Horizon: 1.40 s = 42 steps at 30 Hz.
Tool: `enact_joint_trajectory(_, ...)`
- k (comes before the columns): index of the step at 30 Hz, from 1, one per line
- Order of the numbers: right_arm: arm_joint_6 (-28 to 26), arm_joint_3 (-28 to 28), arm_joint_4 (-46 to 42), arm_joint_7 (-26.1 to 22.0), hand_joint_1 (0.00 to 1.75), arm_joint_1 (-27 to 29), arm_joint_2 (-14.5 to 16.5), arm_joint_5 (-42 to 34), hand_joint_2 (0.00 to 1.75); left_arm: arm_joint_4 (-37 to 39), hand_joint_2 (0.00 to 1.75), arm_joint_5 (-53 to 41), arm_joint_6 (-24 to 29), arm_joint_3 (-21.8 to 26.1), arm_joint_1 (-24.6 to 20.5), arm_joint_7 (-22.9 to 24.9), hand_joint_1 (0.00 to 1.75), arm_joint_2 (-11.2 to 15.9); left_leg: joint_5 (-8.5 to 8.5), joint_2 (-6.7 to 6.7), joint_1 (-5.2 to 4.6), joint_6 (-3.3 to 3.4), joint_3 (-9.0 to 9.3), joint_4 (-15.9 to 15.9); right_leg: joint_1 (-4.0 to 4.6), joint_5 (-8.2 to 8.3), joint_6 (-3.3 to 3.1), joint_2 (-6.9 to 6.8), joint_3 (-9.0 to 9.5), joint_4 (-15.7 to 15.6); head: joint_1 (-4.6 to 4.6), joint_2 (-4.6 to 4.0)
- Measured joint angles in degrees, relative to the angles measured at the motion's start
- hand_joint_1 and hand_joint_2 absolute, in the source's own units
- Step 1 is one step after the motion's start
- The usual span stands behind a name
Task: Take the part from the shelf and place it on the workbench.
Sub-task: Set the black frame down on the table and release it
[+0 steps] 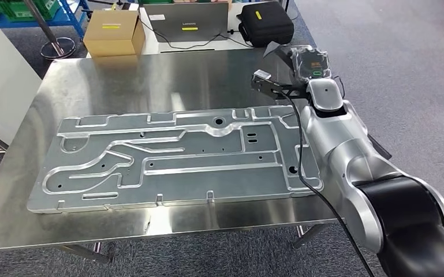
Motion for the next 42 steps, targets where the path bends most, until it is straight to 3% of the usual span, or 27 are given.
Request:
enact_joint_trajectory(1, 0.65, 0.48, 0.14, 0.52, 1.75, -0.57, 0.04, 0.07, 1.75, 0.0, 1.75, -0.04, 0.03, 0.0, 0.02, 0.1, 0.0, -0.01, -0.06, -0.04, 0.05, -0.04, -0.01, 0.09, -0.18, -0.77, 0.26, -0.03, -1.33, 2.73, 0.0, 0.0)
enact_joint_trajectory(2, 1.54, 1.1, 0.26, 1.04, 1.75, -1.16, 0.05, 0.1, 1.75, 0.01, 1.75, -0.09, 0.05, 0.0, 0.07, 0.22, 0.0, -0.02, -0.16, -0.1, 0.14, -0.16, -0.01, 0.25, -0.4, -0.5, 0.52, -0.06, -1.89, 3.72, 0.0, 0.0)
enact_joint_trajectory(3, 2.53, 1.87, 0.35, 1.5, 1.75, -1.83, 0.05, 0.11, 1.75, 0.02, 1.75, -0.15, 0.05, 0.0, 0.12, 0.34, 0.0, -0.03, -0.35, -0.16, 0.28, -0.35, -0.02, 0.52, -0.63, 0.82, 0.77, -0.11, -1.4, 2.52, 0.01, 0.0)
enact_joint_trajectory(5, 4.6, 3.91, 0.45, 2.33, 1.75, -3.56, 0.05, 0.11, 1.75, 0.06, 1.75, -0.23, 0.04, 0.0, 0.15, 0.49, 0.0, -0.04, -1.02, -0.26, 0.53, -0.98, -0.23, 1.49, -1.09, 4.43, 1.26, -0.28, 1.73, -4.06, 0.02, 0.0)
enact_joint_trajectory(6, 5.62, 5.05, 0.5, 2.66, 1.75, -4.65, 0.07, 0.11, 1.75, 0.08, 1.75, -0.27, 0.04, 0.0, 0.1, 0.52, 0.0, -0.04, -1.42, -0.3, 0.52, -1.37, -0.54, 2.22, -1.17, 5.48, 1.2, -0.29, 3.08, -7.03, 0.02, 0.0)
enact_joint_trajectory(8, 7.48, 7.31, 0.67, 3.28, 1.75, -6.56, 0.1, 0.1, 1.75, 0.09, 1.75, -0.31, 0.02, 0.0, 0.06, 0.5, 0.0, -0.03, -1.84, -0.36, 0.37, -2.05, -1.1, 3.04, -0.99, 5.63, 0.6, -0.26, 4.03, -9.46, -0.03, 0.0)
enact_joint_trajectory(11, 8.74, 9.6, 0.86, 3.75, 1.75, -8.2, 0.1, 0.1, 1.75, 0.09, 1.75, -0.33, 0.0, 0.01, 0.16, 0.44, 0.0, -0.03, -2.23, -0.37, 0.41, -2.8, -1.35, 3.35, -0.86, 5.7, -0.66, -0.27, 3.95, -9.67, -0.08, 0.0)
enact_joint_trajectory(13, 9.67, 10.59, 0.93, 3.8, 1.75, -9.24, 0.14, 0.11, 1.75, 0.1, 1.75, -0.36, -0.11, 0.01, 0.21, 0.28, 0.0, -0.03, -4.43, -0.34, 0.53, -3.34, -2.75, 6.76, -1.06, 5.81, -1.33, -0.26, 4.01, -9.86, -0.12, 0.0)
enact_joint_trajectory(15, 11.64, 12.08, 1.14, 3.8, 1.75, -10.22, 0.19, 0.11, 1.75, 0.12, 1.75, -0.43, -0.3, 0.01, 0.2, 0.02, 0.0, -0.08, -7.79, -0.33, 0.66, -3.68, -6.04, 14.0, -0.97, 5.77, -1.64, -0.23, 4.02, -9.87, -0.15, 0.0)
enact_joint_trajectory(17, 14.4, 14.34, 1.5, 3.78, 1.75, -10.9, 0.22, 0.13, 1.75, 0.18, 1.75, -0.63, -0.57, 0.0, 0.2, -0.24, 0.0, -0.22, -8.92, -0.33, 0.72, -3.69, -8.61, 18.96, -0.77, 5.75, -1.7, -0.2, 4.06, -9.86, -0.14, 0.0)
enact_joint_trajectory(18, 15.93, 15.72, 1.68, 3.76, 1.75, -11.2, 0.27, 0.13, 1.75, 0.21, 1.75, -0.78, -0.72, 0.0, 0.21, -0.35, 0.0, -0.33, -7.9, -0.33, 0.71, -3.53, -8.55, 18.42, -0.67, 5.73, -1.71, -0.17, 4.11, -9.86, -0.14, 0.0)
enact_joint_trajectory(21, 19.4, 20.03, 2.08, 3.54, 1.75, -12.3, 0.72, 0.11, 1.75, 0.25, 1.75, -1.32, -1.03, -0.03, 0.21, -0.46, 0.0, -0.65, -2.38, -0.33, 0.43, -2.41, -3.81, 7.68, -0.45, 5.75, -1.62, -0.04, 4.28, -9.91, -0.13, 0.0)
enact_joint_trajectory(23, 20.5, 22.25, 2.35, 3.41, 1.75, -12.99, 1.12, 0.13, 1.75, 0.26, 1.75, -1.66, -1.09, -0.09, 0.11, -0.43, 0.0, -0.84, -1.4, -0.35, 0.02, -1.83, -1.84, 3.43, -0.48, 5.89, -1.21, 0.03, 4.19, -10.04, -0.1, 0.0)
enact_joint_trajectory(27, 21.58, 25.61, 2.96, 2.84, 1.75, -13.24, 1.98, 0.11, 1.75, 0.27, 1.75, -2.13, -1.14, -0.24, 0.08, -0.19, 0.0, -1.34, -0.71, -0.25, 0.09, -1.02, -1.06, 1.66, -0.49, 5.56, 0.08, 0.0, 4.14, -9.87, -0.03, -0.01)
enact_joint_trajectory(28, 21.7, 26.23, 3.07, 2.71, 1.75, -13.23, 2.21, 0.09, 1.75, 0.27, 1.75, -2.25, -1.15, -0.3, 0.05, -0.14, 0.0, -1.49, -0.37, -0.18, 0.22, -0.74, -0.82, 1.11, -0.45, 4.43, 0.25, -0.04, 3.44, -8.23, 0.03, -0.01)
enact_joint_trajectory(31, 21.87, 27.62, 3.5, 2.48, 1.75, -12.46, 2.96, -0.11, 1.75, 0.28, 1.75, -2.73, -1.2, -0.61, -0.06, -0.09, 0.0, -1.93, -0.09, -0.17, 0.22, -0.33, -0.69, 0.77, -0.46, -0.33, 0.49, -0.1, -0.97, 1.55, 0.14, 0.0)
enact_joint_trajectory(32, 21.86, 27.93, 3.68, 2.44, 1.75, -11.92, 3.22, -0.26, 1.75, 0.31, 1.75, -2.91, -1.23, -0.71, -0.05, -0.07, 0.0, -2.07, -0.12, -0.23, 0.21, -0.3, -0.69, 0.85, -0.49, -0.77, 0.56, -0.11, -1.93, 3.62, 0.15, 0.0)
enact_joint_trajectory(33, 21.81, 28.13, 3.85, 2.41, 1.75, -11.37, 3.54, -0.48, 1.75, 0.34, 1.75, -3.06, -1.26, -0.8, -0.04, -0.02, 0.0, -2.19, -0.18, -0.31, 0.21, -0.31, -0.69, 0.97, -0.53, -0.16, 0.59, -0.12, -1.95, 3.68, 0.16, 0.0)
enact_joint_trajectory(35, 21.53, 28.29, 4.07, 2.38, 1.75, -10.56, 4.47, -1.14, 1.75, 0.42, 1.75, -3.32, -1.28, -0.98, -0.06, 0.12, 0.0, -2.46, -0.42, -0.47, 0.22, -0.55, -0.72, 1.42, -0.59, 3.34, 0.42, -0.16, 0.88, -1.99, 0.17, 0.0)
enact_joint_trajectory(37, 21.05, 28.31, 4.13, 2.39, 1.75, -10.16, 5.6, -1.79, 1.75, 0.48, 1.75, -3.41, -1.28, -1.09, -0.2, 0.23, 0.0, -2.65, -0.85, -0.5, -0.02, -1.08, -1.02, 2.06, -0.43, 5.62, 0.01, -0.17, 4.05, -8.5, 0.14, 0.0)
enact_joint_trajectory(38, 20.87, 28.31, 4.15, 2.39, 1.75, -9.93, 6.14, -1.98, 1.75, 0.5, 1.75, -3.42, -1.28, -1.11, -0.3, 0.26, 0.0, -2.69, -0.99, -0.47, -0.12, -1.34, -1.16, 2.28, -0.31, 5.91, -0.23, -0.14, 4.76, -10.11, 0.1, 0.0)
enact_joint_trajectory(42, 20.7, 28.32, 4.21, 2.42, 1.75, -9.14, 7.45, -2.18, 1.75, 0.55, 1.75, -3.42, -1.3, -1.21, -0.47, 0.29, 0.0, -2.73, -1.76, -0.43, 0.03, -2.46, -1.59, 3.09, -0.28, 5.98, -1.38, -0.16, 5.01, -10.98, 0.04, 0.0)
